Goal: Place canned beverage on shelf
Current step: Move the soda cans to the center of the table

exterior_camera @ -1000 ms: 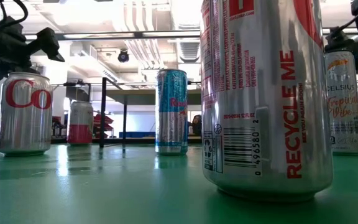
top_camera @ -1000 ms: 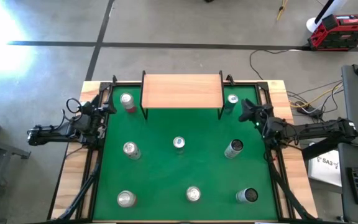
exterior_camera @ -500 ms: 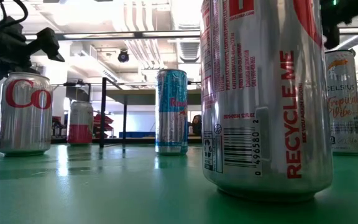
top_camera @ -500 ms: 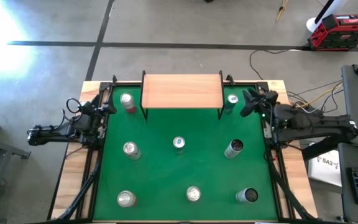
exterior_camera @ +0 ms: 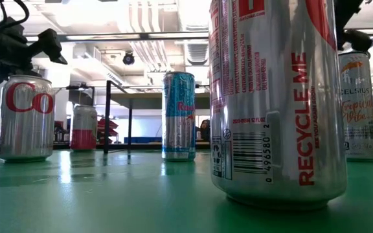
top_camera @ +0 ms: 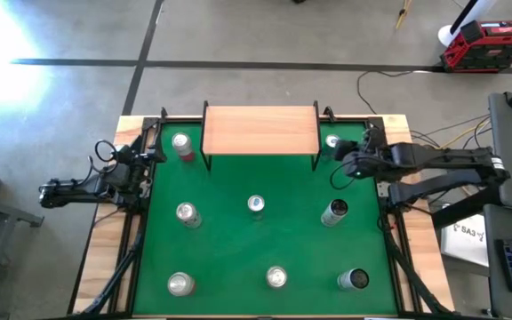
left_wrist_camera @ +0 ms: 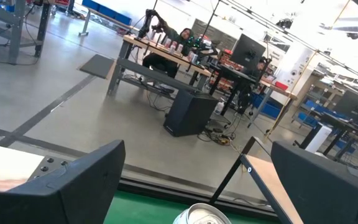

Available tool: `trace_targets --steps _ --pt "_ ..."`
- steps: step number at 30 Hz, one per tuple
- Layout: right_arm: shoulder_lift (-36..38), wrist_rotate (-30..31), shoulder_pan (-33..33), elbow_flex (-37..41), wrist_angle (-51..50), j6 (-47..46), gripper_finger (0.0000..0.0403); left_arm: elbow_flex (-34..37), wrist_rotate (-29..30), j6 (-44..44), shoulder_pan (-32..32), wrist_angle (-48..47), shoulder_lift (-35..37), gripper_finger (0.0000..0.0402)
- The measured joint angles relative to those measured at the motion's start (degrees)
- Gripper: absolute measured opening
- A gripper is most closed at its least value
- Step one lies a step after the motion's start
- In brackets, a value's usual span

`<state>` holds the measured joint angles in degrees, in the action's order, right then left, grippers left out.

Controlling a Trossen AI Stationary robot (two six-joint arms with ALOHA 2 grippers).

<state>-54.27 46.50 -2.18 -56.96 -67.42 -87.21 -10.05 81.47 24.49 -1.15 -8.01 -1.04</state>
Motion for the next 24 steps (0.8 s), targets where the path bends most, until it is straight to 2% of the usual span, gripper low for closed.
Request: trace_targets --steps 7,17,24 --pt "-4.54 -3.1 -0.7 -6.8 -3.3 -0.38 0.0139 -0.01 0.0 0.0 0.0 0.0 0.0 0.0389" --pt "-10.34 -10.88 -3.87 -8.91 -5.09 -2.02 0.0139 0.0 0.0 0.01 0.01 0.0 0.0 0.0389" --pt "-11.57 -14.96 -4.23 -11.74 -10.67 -9.64 0.0139 0.01 -0.01 0.02 0.01 0.0 0.01 0.0389"
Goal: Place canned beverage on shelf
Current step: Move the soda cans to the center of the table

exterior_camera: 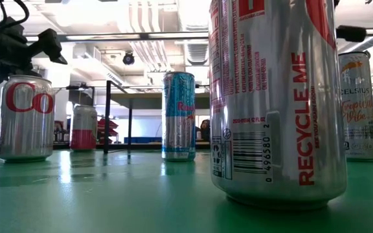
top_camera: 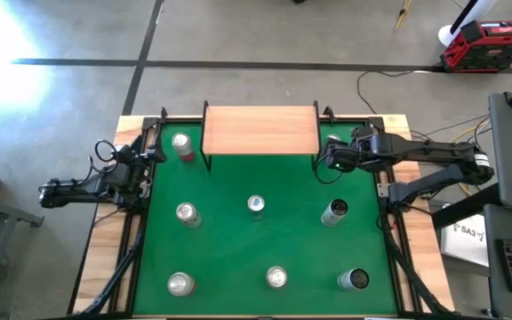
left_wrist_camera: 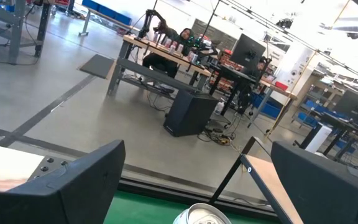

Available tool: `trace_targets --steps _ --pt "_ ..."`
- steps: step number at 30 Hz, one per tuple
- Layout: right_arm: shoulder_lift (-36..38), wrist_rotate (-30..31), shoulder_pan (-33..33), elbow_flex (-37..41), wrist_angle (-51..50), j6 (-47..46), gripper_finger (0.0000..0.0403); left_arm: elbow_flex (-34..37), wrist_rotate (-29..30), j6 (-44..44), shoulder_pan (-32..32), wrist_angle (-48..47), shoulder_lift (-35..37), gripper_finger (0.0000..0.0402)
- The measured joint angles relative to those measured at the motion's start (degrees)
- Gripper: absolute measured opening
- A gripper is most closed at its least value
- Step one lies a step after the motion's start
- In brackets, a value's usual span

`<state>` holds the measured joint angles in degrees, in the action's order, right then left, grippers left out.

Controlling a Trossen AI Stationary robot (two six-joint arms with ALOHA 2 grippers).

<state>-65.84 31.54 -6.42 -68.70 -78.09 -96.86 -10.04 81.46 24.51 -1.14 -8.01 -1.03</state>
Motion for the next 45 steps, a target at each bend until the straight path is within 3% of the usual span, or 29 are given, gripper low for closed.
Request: trace_targets --steps 9,18,26,45 --pt "0.04 -0.64 0.0 -0.05 2.63 4.86 0.0139 -0.02 -0.01 0.01 0.01 0.0 -0.01 0.0389" --pt "0.03 -12.01 0.02 -0.25 7.84 0.32 0.0139 -0.01 0.0 -0.01 0.0 0.0 -0.01 0.0389" --pt "0.11 -10.46 -0.39 -0.25 8.48 -8.15 0.0139 -0.01 0.01 -0.02 0.01 -0.01 0.01 0.0389" --pt "0.09 -9.16 -1.49 0.16 6.14 -5.08 0.0139 0.0 -0.01 -0.02 -0.01 0.0 0.02 0.0389"
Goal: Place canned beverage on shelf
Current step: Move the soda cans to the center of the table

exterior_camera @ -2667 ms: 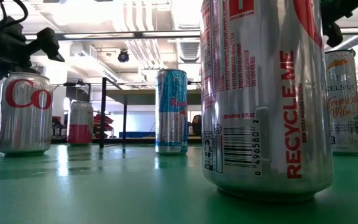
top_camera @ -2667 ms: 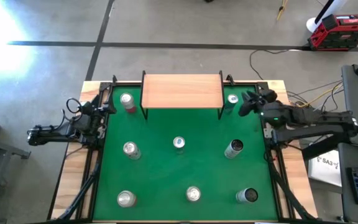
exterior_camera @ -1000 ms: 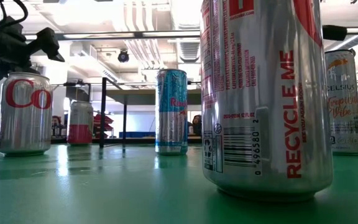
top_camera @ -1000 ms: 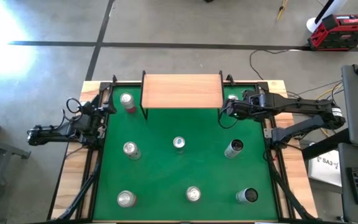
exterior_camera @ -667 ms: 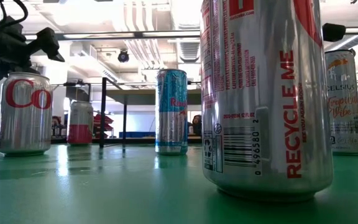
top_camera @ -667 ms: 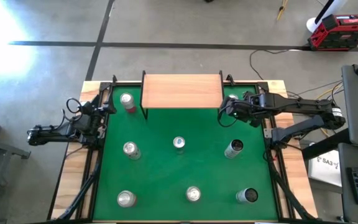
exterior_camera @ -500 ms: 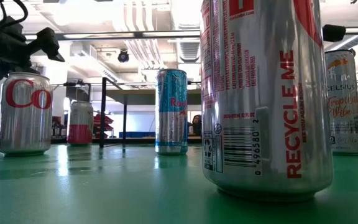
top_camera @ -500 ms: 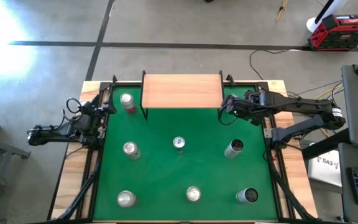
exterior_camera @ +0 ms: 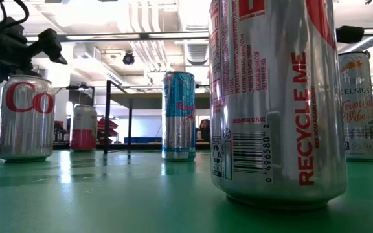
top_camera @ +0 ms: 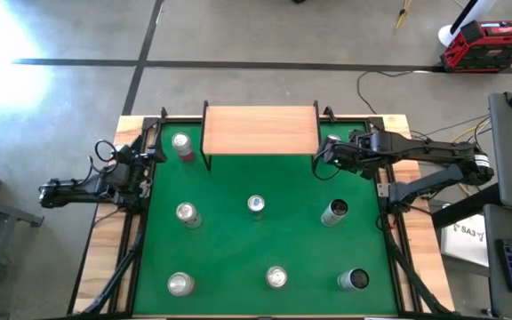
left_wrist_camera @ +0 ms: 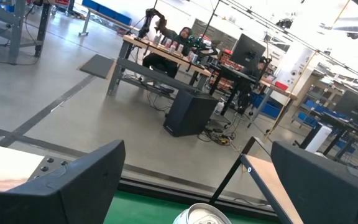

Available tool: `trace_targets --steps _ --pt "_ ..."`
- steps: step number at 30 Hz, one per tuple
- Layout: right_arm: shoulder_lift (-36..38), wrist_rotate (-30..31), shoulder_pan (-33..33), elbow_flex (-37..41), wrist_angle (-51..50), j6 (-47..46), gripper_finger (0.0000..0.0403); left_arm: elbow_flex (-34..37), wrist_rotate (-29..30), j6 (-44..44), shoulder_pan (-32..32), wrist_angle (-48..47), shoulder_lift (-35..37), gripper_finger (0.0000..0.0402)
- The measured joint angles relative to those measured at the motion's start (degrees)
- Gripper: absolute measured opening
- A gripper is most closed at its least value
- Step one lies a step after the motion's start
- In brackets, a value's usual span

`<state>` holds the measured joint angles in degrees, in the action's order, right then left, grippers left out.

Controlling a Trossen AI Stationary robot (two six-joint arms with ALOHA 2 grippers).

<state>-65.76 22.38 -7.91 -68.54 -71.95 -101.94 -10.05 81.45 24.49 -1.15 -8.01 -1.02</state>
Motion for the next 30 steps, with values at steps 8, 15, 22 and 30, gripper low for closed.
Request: trace_targets --steps 8,15,22,30 --pt "-0.02 1.72 -0.01 -0.06 1.12 0.62 0.0139 -0.02 0.01 0.01 0.01 0.0 -0.02 0.0389" --pt "-0.02 1.94 -0.01 0.03 0.41 2.69 0.0139 -0.01 0.02 0.01 0.0 0.0 -0.02 0.0389" --pt "-0.04 1.64 -0.01 -0.39 -0.03 6.61 0.016 -0.01 0.02 0.01 0.01 0.0 -0.01 0.0389" --pt "-0.79 2.64 -0.01 -0.39 -1.26 6.63 0.0246 -0.02 0.02 0.0 0.0 0.0 -0.02 0.0389"
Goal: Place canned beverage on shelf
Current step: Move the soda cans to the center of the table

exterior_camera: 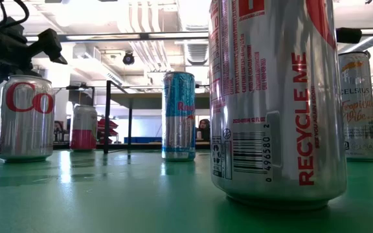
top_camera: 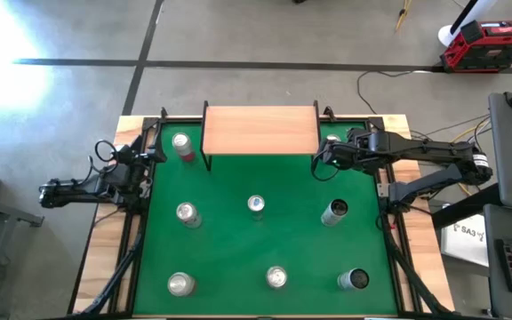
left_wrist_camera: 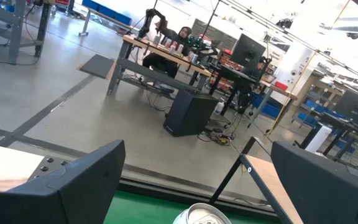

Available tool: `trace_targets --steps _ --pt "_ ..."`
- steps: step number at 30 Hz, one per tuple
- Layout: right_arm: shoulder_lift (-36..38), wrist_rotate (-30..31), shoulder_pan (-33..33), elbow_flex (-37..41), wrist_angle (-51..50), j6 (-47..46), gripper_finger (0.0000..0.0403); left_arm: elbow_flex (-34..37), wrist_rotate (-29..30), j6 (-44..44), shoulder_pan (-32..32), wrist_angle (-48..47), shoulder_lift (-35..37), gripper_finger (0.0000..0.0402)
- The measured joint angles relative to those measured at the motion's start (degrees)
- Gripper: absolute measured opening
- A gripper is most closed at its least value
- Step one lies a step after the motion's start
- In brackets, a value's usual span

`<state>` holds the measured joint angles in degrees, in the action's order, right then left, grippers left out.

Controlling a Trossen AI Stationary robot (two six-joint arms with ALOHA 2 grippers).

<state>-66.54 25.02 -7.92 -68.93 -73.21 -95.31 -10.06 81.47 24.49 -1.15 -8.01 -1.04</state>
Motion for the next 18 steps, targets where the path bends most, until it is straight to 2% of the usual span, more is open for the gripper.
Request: trace_targets --steps 4,8,18 --pt "-0.25 0.03 0.0 0.0 0.0 1.73 0.0286 0.0 0.0 0.0 0.01 0.0 0.0 0.0389" --pt "-0.82 -1.83 0.02 0.04 0.52 1.79 0.0309 0.0 -0.01 0.01 0.02 0.0 0.01 0.0389" --pt "-1.09 -2.52 0.02 0.04 1.75 -0.68 0.0313 0.01 -0.02 0.0 0.0 0.0 0.0 0.0389"
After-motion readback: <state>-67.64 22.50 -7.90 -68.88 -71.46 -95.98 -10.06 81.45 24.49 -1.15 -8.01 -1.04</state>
